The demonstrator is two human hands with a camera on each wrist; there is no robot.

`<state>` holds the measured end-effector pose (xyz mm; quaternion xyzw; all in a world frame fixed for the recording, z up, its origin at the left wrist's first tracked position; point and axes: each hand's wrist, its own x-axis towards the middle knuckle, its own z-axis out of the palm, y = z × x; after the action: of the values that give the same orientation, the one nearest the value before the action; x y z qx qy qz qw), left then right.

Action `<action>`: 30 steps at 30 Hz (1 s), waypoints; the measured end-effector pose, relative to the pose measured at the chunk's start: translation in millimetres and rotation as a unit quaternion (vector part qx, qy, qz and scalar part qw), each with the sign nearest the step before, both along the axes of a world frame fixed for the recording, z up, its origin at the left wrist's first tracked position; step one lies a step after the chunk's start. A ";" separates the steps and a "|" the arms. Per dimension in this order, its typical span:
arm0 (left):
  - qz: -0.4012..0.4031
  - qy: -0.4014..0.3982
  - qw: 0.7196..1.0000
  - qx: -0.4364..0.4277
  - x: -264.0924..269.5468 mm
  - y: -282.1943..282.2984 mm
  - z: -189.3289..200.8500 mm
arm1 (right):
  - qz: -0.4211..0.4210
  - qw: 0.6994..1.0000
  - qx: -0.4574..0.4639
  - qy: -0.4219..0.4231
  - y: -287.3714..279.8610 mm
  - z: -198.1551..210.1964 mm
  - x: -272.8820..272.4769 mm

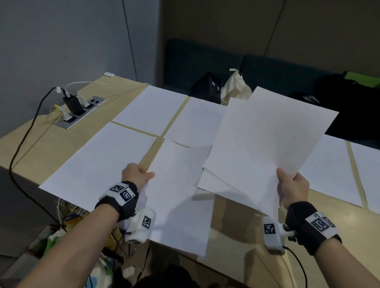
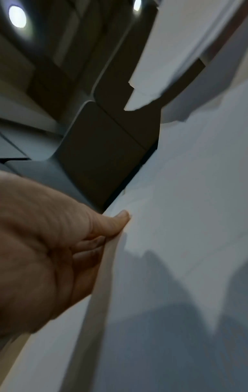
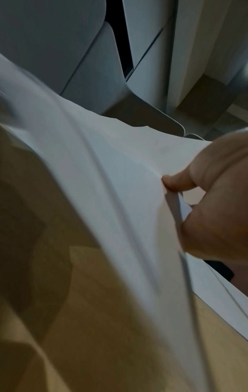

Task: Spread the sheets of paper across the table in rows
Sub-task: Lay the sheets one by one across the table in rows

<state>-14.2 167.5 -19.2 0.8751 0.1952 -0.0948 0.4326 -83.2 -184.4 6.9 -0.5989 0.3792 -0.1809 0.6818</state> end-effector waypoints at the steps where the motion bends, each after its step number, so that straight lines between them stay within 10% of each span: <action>1: -0.003 0.003 1.000 0.027 -2.0 1.2 -3.5 | -0.001 1.000 -0.001 0.002 -2.5 -0.4 -2.3; 13: -0.165 -0.123 0.946 0.251 -19.4 -51.4 -2.0 | 0.015 1.000 0.010 0.017 -1.7 -12.0 -20.1; 20: -0.335 0.107 0.906 0.236 -35.6 -70.6 -21.2 | 0.031 0.999 0.009 0.021 -1.9 -15.2 -27.1; 30: -0.355 0.118 0.898 0.232 -28.1 -60.0 -17.9 | 0.017 1.000 0.006 0.026 -12.6 -16.2 -35.8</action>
<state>-42.3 107.5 -37.1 0.9442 -0.0627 -0.2966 0.1283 -119.0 -197.0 -9.4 -0.6053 0.3876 -0.1516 0.6785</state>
